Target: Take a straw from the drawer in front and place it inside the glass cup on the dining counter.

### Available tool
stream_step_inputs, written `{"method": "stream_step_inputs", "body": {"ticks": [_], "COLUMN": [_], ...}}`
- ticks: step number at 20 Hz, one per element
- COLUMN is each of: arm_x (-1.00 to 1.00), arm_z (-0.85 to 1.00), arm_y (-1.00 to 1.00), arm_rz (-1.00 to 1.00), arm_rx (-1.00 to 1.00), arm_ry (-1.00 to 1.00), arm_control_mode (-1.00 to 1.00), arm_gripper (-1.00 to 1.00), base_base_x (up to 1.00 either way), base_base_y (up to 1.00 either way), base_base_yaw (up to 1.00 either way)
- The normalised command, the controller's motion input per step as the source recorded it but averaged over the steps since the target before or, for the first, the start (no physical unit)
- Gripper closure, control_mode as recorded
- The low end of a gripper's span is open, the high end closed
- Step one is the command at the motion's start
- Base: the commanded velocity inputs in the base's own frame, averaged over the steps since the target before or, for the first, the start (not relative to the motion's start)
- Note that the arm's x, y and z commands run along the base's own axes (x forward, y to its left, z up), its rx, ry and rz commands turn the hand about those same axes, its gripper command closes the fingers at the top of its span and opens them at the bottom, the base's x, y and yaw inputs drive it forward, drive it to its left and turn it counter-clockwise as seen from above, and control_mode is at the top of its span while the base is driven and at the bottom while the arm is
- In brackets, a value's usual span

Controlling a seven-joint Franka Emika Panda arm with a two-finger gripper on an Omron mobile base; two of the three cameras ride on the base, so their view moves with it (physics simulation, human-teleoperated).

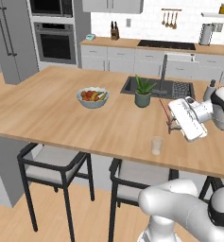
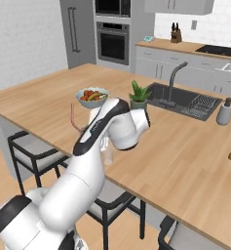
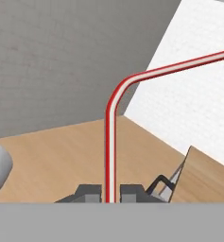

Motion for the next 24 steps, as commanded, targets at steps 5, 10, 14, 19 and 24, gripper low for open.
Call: {"method": "stream_step_inputs", "body": {"ticks": [5, 10, 14, 19, 24], "arm_x": [0.2, 0.22, 0.16, 0.25, 0.09], "arm_z": [-0.21, -0.01, 0.0, -0.04, -0.08], "arm_y": [0.23, 0.0, 0.0, 0.0, 0.0], "arm_rz": [0.07, 0.01, 0.0, 0.02, 0.02], "arm_rx": [0.17, 0.11, 0.05, 0.0, 0.0], "arm_ry": [0.09, 0.05, 0.05, 0.11, 0.05], "arm_control_mode": [-1.0, -1.0, -1.0, -1.0, -1.0], "arm_gripper": [1.0, 1.0, 1.0, 1.0, 1.0], "base_base_x": [0.0, 0.0, 0.0, 0.0, 0.0], "base_base_y": [0.0, 0.0, 0.0, 0.0, 0.0], "base_base_yaw": [0.0, 0.0, 0.0, 0.0, 0.0]}}
